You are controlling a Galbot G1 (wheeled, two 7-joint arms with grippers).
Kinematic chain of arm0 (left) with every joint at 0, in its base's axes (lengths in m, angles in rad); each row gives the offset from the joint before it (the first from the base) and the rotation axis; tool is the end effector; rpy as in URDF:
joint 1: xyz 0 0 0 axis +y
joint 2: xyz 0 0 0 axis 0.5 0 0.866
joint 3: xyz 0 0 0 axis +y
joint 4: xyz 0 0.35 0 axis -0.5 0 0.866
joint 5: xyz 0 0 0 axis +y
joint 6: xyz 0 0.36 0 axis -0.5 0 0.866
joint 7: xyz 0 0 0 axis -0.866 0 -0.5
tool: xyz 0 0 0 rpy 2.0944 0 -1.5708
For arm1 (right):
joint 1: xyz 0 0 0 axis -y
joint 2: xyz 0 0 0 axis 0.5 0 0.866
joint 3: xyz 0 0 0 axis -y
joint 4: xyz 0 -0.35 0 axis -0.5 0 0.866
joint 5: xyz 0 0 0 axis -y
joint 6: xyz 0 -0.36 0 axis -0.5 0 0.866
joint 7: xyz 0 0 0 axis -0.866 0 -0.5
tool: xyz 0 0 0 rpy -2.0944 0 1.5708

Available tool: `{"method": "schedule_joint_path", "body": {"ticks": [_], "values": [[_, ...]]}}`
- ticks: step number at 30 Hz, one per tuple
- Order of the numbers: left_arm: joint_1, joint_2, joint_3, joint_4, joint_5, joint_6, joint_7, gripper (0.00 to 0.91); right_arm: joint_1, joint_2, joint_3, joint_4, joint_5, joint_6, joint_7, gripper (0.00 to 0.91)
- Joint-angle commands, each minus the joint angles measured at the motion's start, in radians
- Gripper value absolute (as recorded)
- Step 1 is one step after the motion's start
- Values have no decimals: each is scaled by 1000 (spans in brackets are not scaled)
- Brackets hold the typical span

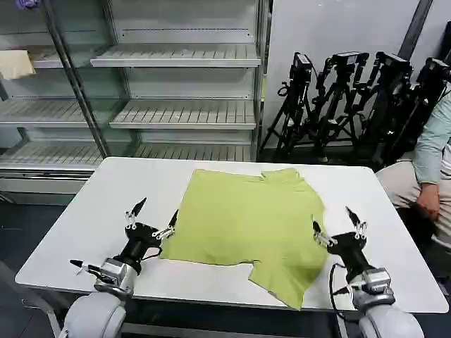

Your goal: Fold and organize the clothes.

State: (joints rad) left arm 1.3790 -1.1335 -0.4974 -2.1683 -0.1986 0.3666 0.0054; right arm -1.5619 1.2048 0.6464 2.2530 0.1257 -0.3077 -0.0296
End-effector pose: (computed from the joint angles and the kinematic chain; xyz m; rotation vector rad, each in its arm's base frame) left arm 0.2367 0.0554 -0.2263 -0.3155 -2.9737 -0.3365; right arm 0.1909 -0.0760 -0.2258 0.1613 -2.9831 0.3891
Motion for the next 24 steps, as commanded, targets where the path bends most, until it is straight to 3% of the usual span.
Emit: {"method": "schedule_joint_path", "body": {"ticks": [1,5,13,18,19,20,21,22,24], "values": [[125,25,-64,-113,-176,210,-19,907,-278,-60,-4,168,79,-97,36,907],[111,16,-41,-66,-164,213,-16,907,-326,-35,-23,142,59,-95,60,907],[79,17,-23,62,-170,212,6,907,-403,-11,-44,137,11,-28,18,907],[30,15,-37,138,-223,213,-2,907,-397,3,-69,130,-25,-56,40,907],[34,16,-39,129,-230,213,-1,907,-397,3,-71,134,-23,-65,42,746],[44,18,-40,124,-230,213,1,907,-399,3,-72,138,-19,-74,46,474],[44,17,-40,119,-230,213,1,121,-400,2,-74,140,-17,-82,48,30],[40,12,-37,121,-230,213,-2,30,-402,2,-80,140,-9,-101,49,0],[15,-3,-30,142,-241,212,-30,10,-396,2,-93,129,-1,-115,55,0]]}}
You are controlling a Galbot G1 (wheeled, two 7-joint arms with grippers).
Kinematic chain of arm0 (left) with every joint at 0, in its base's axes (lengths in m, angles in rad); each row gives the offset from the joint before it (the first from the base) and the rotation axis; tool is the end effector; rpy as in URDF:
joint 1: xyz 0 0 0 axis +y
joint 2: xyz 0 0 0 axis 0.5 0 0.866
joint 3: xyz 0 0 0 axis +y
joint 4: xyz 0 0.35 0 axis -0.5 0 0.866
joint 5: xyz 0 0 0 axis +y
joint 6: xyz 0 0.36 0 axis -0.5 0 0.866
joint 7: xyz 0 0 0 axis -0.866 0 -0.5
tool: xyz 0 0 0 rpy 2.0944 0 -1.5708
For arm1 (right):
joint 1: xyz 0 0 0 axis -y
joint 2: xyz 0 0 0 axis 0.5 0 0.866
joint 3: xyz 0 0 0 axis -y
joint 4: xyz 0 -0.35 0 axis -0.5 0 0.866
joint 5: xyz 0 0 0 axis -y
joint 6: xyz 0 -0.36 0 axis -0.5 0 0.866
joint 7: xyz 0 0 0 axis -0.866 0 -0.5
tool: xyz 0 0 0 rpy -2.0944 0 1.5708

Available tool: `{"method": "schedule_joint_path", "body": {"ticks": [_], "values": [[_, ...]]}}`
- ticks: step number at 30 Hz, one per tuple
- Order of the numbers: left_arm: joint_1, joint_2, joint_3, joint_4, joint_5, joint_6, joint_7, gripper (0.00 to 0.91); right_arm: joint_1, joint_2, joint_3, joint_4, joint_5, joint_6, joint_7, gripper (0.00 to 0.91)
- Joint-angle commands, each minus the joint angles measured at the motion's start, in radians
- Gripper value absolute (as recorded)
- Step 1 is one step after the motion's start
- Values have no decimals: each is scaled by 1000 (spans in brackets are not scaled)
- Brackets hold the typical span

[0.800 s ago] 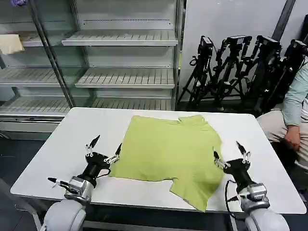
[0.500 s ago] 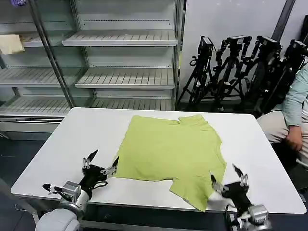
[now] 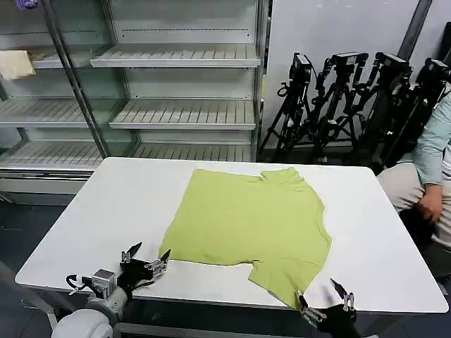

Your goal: Fold and organize the clothes.

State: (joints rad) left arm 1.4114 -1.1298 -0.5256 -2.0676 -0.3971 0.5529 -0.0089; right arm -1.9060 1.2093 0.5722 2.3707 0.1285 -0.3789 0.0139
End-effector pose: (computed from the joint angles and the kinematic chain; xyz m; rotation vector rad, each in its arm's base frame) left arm 0.2383 0.0767 -0.2632 -0.2545 -2.6699 -0.0876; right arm 0.1020 -0.0439 -0.2429 0.2536 -2.6782 0.2696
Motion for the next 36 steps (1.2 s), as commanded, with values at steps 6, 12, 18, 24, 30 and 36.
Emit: {"method": "schedule_joint_path", "body": {"ticks": [6,12,18,24,30,36], "values": [[-25,-14,0,45,-68,25,-25,10,-14,-1,-39,6,40,-44,-5,0],[-20,-20,10,36,-65,25,-18,10,10,-20,-40,-6,127,-60,-59,0],[-13,-17,8,29,-65,25,-11,10,58,-30,-45,-19,149,-67,-90,0],[-15,-21,21,14,-63,25,-8,10,89,-34,-47,-30,154,-51,-117,0],[-32,-12,38,-51,-64,24,-27,10,124,-41,-19,17,224,-40,-132,0],[-207,-30,59,-30,-107,24,-65,10,288,-41,42,8,286,-70,-101,0]]}}
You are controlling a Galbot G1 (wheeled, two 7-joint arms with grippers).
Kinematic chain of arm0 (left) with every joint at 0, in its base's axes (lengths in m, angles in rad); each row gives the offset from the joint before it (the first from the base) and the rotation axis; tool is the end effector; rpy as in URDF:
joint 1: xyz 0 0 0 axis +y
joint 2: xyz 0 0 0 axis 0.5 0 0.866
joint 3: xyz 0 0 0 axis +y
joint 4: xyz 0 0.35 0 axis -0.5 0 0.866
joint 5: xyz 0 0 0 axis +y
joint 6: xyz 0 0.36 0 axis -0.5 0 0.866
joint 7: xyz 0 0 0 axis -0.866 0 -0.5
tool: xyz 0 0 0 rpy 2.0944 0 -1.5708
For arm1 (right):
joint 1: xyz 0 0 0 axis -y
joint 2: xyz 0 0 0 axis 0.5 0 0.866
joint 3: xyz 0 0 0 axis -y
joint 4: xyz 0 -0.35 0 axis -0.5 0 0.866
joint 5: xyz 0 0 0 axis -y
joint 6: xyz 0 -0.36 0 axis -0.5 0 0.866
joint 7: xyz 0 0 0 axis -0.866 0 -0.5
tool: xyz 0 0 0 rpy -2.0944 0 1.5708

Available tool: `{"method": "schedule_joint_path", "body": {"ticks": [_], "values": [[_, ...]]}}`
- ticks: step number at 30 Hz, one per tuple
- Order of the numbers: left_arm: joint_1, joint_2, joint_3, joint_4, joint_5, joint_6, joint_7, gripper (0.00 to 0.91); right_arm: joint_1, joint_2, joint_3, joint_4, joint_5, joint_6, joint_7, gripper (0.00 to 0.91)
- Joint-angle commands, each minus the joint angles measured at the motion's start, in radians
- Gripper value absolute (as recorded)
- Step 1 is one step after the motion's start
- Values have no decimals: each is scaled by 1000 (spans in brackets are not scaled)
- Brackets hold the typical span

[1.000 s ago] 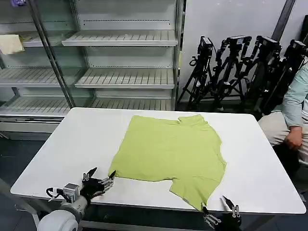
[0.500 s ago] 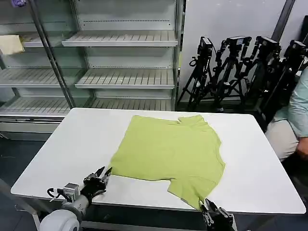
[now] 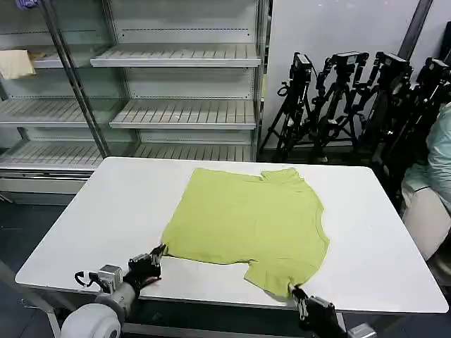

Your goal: Fold and organize the clothes.

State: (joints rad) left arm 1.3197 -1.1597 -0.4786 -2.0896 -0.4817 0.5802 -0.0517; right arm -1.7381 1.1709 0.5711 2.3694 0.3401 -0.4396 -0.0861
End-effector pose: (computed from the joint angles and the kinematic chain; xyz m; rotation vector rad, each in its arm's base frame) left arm 0.2570 0.0556 -0.2409 -0.3072 -2.7261 0.0401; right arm 0.1423 -0.0468 -0.2217 0.4679 -2.7375 0.0385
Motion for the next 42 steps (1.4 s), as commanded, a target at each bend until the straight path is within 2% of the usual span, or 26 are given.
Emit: {"method": "schedule_joint_path", "body": {"ticks": [1,5,11,23,24,25,29,33,42], "values": [[-157,-4,24,26,-44,-3,-29,10,155,-2,43,-24,70,-12,3,0],[-264,-11,71,130,-78,-3,-36,10,297,-1,27,-103,20,-26,7,0],[-355,-24,107,224,-78,-3,-36,10,479,-12,0,-237,22,-67,33,0],[-433,-40,142,387,-76,-4,-31,20,661,-16,-53,-439,-10,-81,13,0],[-436,-42,144,396,-75,-4,-31,605,668,-16,-55,-455,-12,-81,11,907],[-439,-44,145,405,-75,-4,-30,907,675,-17,-57,-464,-14,-82,8,907],[-452,-49,162,431,7,-4,-35,907,672,-14,-72,-476,-60,-112,-26,907],[-430,-38,143,420,7,-19,-31,907,632,-2,-56,-459,-62,-81,-28,907],[-236,24,137,154,-23,-3,-13,907,397,-34,37,-235,13,-138,22,907]]}}
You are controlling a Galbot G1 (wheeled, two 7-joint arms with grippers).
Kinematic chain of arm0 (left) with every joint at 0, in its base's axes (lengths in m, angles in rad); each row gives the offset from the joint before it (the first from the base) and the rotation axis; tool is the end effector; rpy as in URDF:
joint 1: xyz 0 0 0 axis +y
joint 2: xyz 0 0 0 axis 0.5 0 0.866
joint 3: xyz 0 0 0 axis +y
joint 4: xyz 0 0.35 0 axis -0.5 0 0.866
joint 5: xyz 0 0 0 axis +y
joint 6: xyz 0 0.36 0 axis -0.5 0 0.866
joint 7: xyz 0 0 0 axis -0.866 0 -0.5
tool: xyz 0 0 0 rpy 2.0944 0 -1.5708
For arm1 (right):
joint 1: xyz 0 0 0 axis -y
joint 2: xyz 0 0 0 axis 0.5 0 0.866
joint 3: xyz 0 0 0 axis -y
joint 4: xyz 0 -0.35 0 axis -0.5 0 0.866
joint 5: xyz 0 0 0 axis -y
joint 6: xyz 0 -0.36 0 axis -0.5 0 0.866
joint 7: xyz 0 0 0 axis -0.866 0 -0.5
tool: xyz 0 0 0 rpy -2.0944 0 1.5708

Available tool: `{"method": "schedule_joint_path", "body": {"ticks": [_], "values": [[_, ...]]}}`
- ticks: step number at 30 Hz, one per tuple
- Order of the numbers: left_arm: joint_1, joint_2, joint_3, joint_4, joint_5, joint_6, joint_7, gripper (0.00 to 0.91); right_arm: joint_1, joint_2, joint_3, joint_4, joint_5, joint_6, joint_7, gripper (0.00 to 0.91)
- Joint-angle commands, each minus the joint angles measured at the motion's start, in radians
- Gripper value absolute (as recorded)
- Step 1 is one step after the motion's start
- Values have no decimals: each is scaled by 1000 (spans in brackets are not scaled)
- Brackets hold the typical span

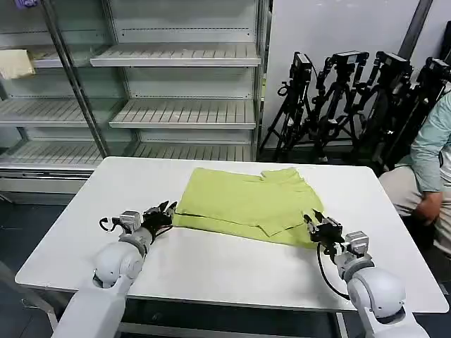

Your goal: Fold and organize the clothes.

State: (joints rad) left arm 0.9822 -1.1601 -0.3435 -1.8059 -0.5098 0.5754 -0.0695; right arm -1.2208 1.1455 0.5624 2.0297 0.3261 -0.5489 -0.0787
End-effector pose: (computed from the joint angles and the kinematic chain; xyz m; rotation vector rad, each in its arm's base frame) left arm 0.3612 0.0488 -0.2461 -0.3099 -2.7483 0.0239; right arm 0.2886 -0.0900 -0.2216 0.2703 -2.8395 0.1689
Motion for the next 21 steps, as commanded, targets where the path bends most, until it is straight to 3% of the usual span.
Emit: {"method": "schedule_joint_path", "body": {"ticks": [1,3,4,5,6,10,21], "values": [[112,24,9,-132,7,2,4,907,-150,-9,53,123,21,-29,15,907],[113,25,23,-111,34,3,5,907,-197,-7,64,138,-11,-29,15,907],[110,25,28,-92,46,3,6,907,-219,-5,71,138,-24,-29,15,363],[105,25,30,-76,48,3,5,705,-234,-6,74,138,-23,-30,19,0],[97,24,31,-53,49,3,9,10,-255,-7,74,137,-12,-30,34,0],[54,22,27,30,58,3,0,10,-291,-1,72,106,14,-29,79,0],[32,16,60,69,55,4,5,20,-219,-1,63,38,62,-27,70,0]]}}
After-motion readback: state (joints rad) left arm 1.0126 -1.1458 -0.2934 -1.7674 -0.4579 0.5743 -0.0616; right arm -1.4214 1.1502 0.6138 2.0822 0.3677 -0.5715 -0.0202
